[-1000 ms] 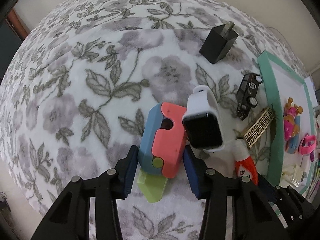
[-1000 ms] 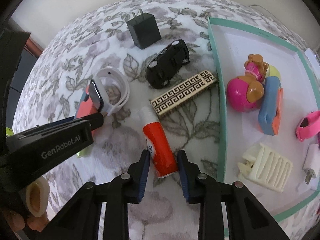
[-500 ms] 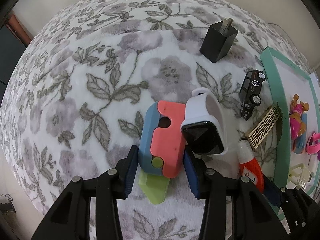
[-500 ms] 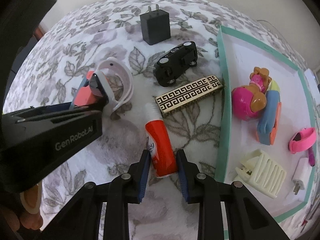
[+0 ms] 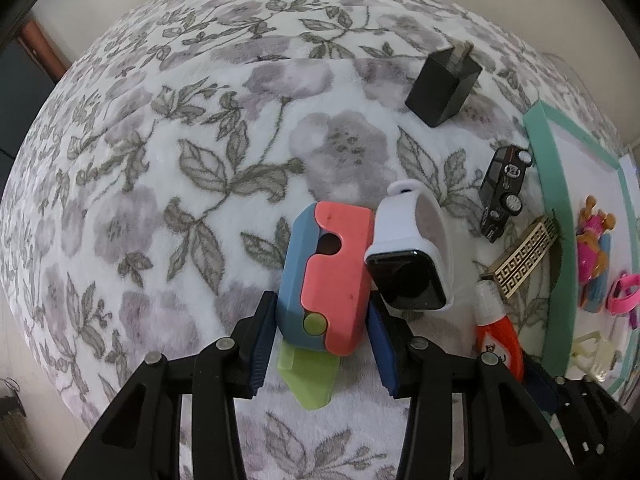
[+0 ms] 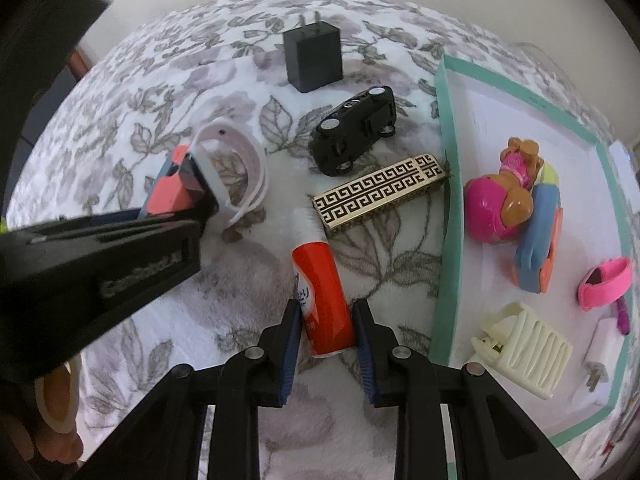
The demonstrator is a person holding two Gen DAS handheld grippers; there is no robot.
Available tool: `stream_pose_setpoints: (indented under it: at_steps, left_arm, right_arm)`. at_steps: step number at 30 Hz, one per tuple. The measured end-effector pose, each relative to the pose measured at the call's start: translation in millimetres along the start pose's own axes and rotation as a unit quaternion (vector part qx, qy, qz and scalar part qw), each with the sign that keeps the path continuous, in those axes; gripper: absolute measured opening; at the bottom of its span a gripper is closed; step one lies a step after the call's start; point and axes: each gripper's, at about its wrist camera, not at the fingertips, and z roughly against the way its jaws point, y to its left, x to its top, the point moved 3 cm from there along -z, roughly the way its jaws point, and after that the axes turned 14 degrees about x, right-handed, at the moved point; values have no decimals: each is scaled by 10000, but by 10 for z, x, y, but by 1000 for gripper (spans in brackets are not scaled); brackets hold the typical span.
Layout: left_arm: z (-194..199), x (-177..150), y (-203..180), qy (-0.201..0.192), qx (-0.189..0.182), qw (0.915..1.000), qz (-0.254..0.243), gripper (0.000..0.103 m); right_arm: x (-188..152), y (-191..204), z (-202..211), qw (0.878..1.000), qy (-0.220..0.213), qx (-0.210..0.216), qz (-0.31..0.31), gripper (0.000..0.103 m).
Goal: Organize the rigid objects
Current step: 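Carry the pink-blue knife and red bottle over the tray with both grippers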
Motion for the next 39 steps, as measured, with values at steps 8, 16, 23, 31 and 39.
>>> stream_pose_setpoints:
  at_steps: [8,16,23,31,39]
  left_arm:
    - [442,124,265,-616,-364,9964,459,45]
    - [920,183,414,-1295,-736,9851,861,45]
    - [1098,204,357,-1579,-886,9796,866,45]
    - [1313,203,69,-1755,-1129,9756,684,45]
    - [1624,123,-687,-1970,-1433,9699,-62,45]
  right_arm:
    - [129,48,277,9975,-457,516,-175,26]
    - [246,-117,601,9914,-993,694,-491,22]
    - [265,-251,734,9872,-1184,809,-698,22]
    - [292,-639,1385,9686,-2197,381,-1100,22]
    - [92,-1375,1663,9484,-2524,-405,-1876,22]
